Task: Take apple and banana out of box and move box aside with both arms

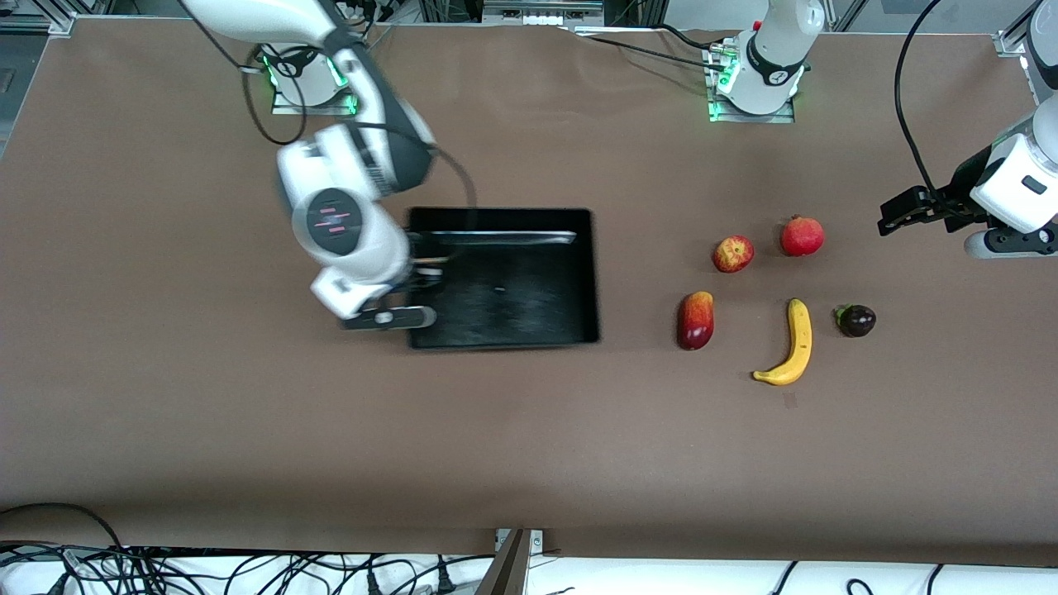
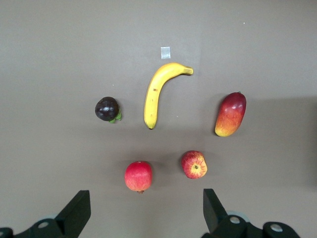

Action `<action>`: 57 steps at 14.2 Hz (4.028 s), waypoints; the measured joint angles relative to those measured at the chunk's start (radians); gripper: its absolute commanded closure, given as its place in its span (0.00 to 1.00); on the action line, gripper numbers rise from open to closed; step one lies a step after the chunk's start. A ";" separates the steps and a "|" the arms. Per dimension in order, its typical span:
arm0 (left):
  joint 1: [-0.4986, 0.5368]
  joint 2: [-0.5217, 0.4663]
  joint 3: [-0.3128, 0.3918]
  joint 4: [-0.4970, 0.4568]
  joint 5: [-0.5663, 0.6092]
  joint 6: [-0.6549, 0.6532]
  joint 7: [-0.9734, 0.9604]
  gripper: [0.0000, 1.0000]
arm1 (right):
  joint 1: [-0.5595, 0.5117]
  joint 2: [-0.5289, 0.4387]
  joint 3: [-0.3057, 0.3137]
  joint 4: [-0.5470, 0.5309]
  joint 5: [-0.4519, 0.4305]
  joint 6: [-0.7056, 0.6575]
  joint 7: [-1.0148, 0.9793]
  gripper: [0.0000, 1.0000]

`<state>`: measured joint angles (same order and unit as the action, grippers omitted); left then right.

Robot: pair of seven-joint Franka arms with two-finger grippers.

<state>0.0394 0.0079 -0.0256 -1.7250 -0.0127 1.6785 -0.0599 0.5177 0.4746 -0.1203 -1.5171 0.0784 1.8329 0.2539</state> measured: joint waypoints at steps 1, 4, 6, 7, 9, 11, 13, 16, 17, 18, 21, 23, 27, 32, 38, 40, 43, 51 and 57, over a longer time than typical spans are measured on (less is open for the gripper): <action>-0.001 0.000 0.000 0.000 0.000 0.000 0.000 0.00 | -0.005 -0.025 -0.052 -0.036 0.001 -0.002 -0.086 1.00; -0.002 -0.001 -0.002 0.000 0.000 -0.004 -0.001 0.00 | -0.012 -0.087 -0.209 -0.179 0.005 0.049 -0.315 1.00; -0.002 -0.001 -0.002 0.000 0.000 -0.008 -0.001 0.00 | -0.015 -0.122 -0.306 -0.300 0.012 0.139 -0.449 1.00; -0.002 -0.001 -0.002 0.000 0.000 -0.009 -0.001 0.00 | -0.017 -0.137 -0.351 -0.366 0.022 0.192 -0.511 1.00; -0.002 -0.002 -0.002 0.000 0.000 -0.015 -0.001 0.00 | -0.020 -0.158 -0.430 -0.480 0.048 0.273 -0.596 1.00; -0.002 -0.002 -0.002 0.001 0.000 -0.017 -0.001 0.00 | -0.032 -0.164 -0.470 -0.551 0.061 0.326 -0.619 1.00; -0.002 -0.002 -0.002 0.001 0.000 -0.019 -0.001 0.00 | -0.061 -0.165 -0.474 -0.596 0.080 0.374 -0.620 1.00; -0.002 -0.003 -0.002 0.002 0.000 -0.021 -0.001 0.00 | -0.079 -0.165 -0.474 -0.674 0.134 0.481 -0.624 1.00; -0.002 -0.004 -0.003 0.002 0.001 -0.023 -0.001 0.00 | -0.079 -0.162 -0.474 -0.693 0.162 0.506 -0.626 1.00; -0.002 -0.004 -0.005 0.002 0.001 -0.026 -0.001 0.00 | -0.079 -0.159 -0.474 -0.702 0.192 0.517 -0.627 1.00; -0.003 -0.006 -0.034 0.002 0.006 -0.035 -0.001 0.00 | -0.079 -0.154 -0.470 -0.703 0.231 0.535 -0.627 0.91; -0.003 -0.009 -0.050 0.002 0.017 -0.042 -0.003 0.00 | -0.079 -0.153 -0.469 -0.703 0.231 0.538 -0.627 0.00; -0.003 -0.013 -0.053 0.004 0.026 -0.051 -0.004 0.00 | -0.064 -0.152 -0.456 -0.668 0.233 0.543 -0.626 0.00; -0.003 -0.014 -0.069 0.013 0.027 -0.064 -0.005 0.00 | -0.017 -0.160 -0.455 -0.501 0.223 0.404 -0.620 0.00; -0.003 -0.014 -0.078 0.015 0.028 -0.068 -0.005 0.00 | 0.049 -0.182 -0.455 -0.257 0.136 0.124 -0.490 0.00; -0.003 -0.014 -0.084 0.017 0.028 -0.073 -0.005 0.00 | 0.059 -0.207 -0.456 -0.246 0.108 0.087 -0.475 0.00; -0.003 -0.014 -0.089 0.019 0.028 -0.095 -0.007 0.00 | 0.073 -0.313 -0.455 -0.242 0.035 -0.003 -0.445 0.00; -0.003 -0.015 -0.108 0.023 0.044 -0.111 -0.007 0.00 | -0.231 -0.503 -0.107 -0.249 -0.062 -0.169 -0.421 0.00; -0.003 -0.015 -0.109 0.025 0.056 -0.111 -0.007 0.00 | -0.424 -0.510 0.116 -0.223 -0.080 -0.167 -0.421 0.00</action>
<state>0.0359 -0.0069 -0.1346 -1.6996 0.0433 1.5672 -0.0669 0.0933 -0.0352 -0.0042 -1.7403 -0.0018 1.6661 -0.1674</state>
